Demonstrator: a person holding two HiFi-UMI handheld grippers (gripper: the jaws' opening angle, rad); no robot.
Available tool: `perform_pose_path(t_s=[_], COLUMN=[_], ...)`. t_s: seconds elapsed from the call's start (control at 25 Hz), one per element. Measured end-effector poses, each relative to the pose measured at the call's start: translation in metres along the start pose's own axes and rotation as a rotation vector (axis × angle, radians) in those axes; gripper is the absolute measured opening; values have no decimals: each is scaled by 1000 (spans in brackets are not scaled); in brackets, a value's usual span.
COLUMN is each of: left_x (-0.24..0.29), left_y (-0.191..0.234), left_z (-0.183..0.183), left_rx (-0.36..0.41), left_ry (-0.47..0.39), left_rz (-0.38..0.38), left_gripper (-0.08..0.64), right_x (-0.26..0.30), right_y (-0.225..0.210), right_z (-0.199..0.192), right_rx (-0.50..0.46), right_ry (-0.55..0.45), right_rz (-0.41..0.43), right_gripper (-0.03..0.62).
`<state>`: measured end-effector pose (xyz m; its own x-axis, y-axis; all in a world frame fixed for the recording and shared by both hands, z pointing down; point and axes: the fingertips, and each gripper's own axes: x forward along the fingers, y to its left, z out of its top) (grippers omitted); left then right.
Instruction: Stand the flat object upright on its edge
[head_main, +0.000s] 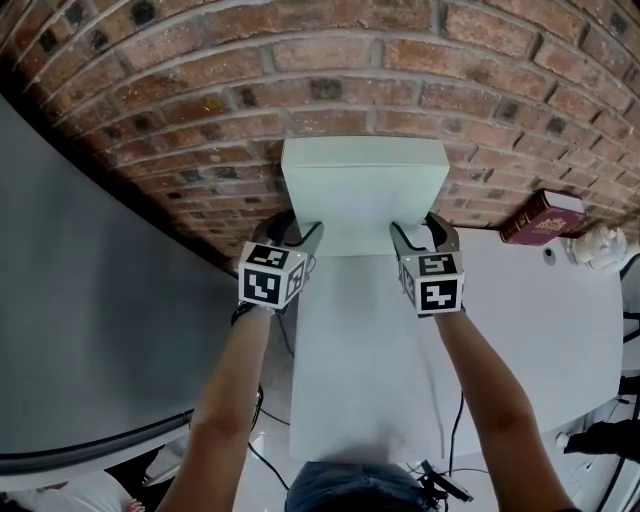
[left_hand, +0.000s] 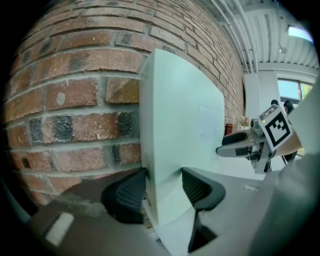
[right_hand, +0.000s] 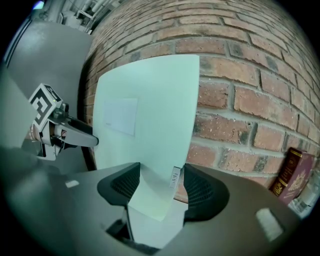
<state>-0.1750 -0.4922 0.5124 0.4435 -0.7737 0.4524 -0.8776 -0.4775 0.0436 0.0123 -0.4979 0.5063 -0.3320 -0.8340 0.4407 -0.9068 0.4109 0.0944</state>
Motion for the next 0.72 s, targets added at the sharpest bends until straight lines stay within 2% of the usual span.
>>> perform_pose_path(t_s=[0.52, 0.72], left_x=[8, 8], left_y=[12, 13], left_z=[-1, -1], left_rx=[-4, -34], left_ry=[7, -1], left_rz=[37, 40], left_gripper=[229, 229], right_x=[9, 10], right_y=[2, 2], right_z=[2, 3], right_rx=[-45, -52], right_ry=[2, 14], right_rz=[-24, -42], right_gripper=[255, 268])
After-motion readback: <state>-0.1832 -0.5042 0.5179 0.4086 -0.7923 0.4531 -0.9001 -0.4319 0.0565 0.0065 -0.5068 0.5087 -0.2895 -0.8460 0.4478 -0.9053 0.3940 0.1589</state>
